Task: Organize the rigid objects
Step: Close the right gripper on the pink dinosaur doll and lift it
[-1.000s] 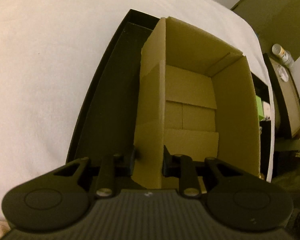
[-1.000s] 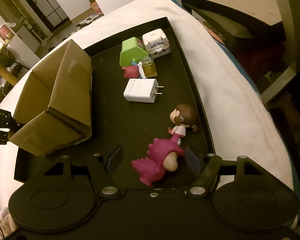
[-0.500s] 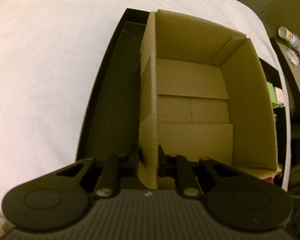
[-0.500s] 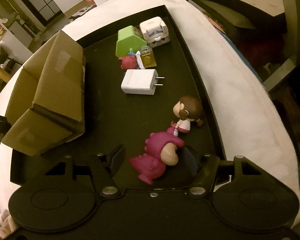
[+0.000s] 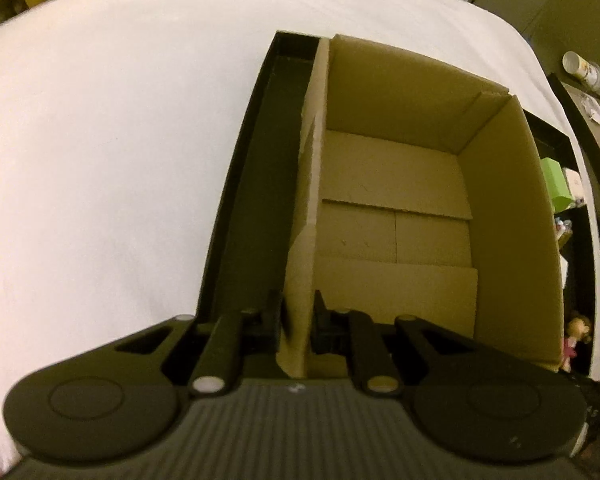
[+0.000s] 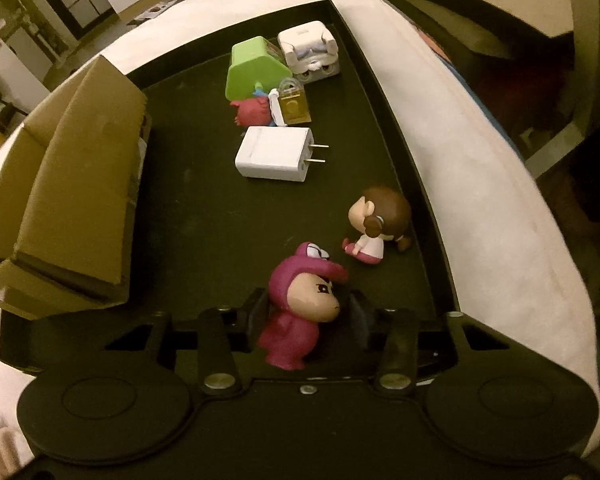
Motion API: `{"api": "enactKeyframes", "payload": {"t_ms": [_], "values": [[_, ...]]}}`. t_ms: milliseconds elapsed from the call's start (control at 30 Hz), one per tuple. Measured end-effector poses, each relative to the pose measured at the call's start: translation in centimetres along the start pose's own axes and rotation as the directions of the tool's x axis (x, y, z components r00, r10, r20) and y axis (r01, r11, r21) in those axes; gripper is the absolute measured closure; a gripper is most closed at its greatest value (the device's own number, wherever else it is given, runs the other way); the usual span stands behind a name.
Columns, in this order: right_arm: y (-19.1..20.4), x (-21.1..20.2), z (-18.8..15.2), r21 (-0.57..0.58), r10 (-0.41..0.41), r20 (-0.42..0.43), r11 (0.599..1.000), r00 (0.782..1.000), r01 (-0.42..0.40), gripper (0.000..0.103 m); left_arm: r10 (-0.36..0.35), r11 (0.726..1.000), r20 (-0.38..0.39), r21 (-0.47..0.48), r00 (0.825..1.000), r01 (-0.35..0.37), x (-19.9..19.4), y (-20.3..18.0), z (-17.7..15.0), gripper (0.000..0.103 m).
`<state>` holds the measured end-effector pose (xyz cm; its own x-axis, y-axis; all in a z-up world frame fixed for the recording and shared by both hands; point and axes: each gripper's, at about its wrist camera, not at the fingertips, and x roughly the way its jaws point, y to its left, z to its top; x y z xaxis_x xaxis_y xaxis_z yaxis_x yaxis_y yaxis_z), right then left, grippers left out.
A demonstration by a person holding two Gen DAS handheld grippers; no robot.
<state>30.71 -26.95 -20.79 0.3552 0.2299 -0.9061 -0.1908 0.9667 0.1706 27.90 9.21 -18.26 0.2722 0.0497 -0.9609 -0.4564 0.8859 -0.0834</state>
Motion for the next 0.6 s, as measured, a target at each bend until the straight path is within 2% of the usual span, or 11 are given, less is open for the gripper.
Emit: {"api": "enactKeyframes", "payload": {"t_ms": [100, 300, 600], "values": [[0.5, 0.0, 0.0, -0.029, -0.026, 0.002, 0.999, 1.0, 0.026, 0.064, 0.018, 1.0, 0.017, 0.015, 1.0, -0.018, -0.3, -0.2, -0.1, 0.091], [1.5, -0.3, -0.3, -0.086, -0.061, 0.031, 0.994, 0.998, 0.063, 0.065, 0.039, 0.998, 0.051, 0.048, 0.998, -0.041, -0.9, -0.1, -1.1, 0.092], [3.9, -2.5, 0.3, -0.151, -0.013, 0.083, 0.988, 0.996, 0.026, 0.065, 0.086, 0.993, 0.096, 0.077, 0.992, -0.094, -2.0, 0.1, -1.8, 0.093]]}}
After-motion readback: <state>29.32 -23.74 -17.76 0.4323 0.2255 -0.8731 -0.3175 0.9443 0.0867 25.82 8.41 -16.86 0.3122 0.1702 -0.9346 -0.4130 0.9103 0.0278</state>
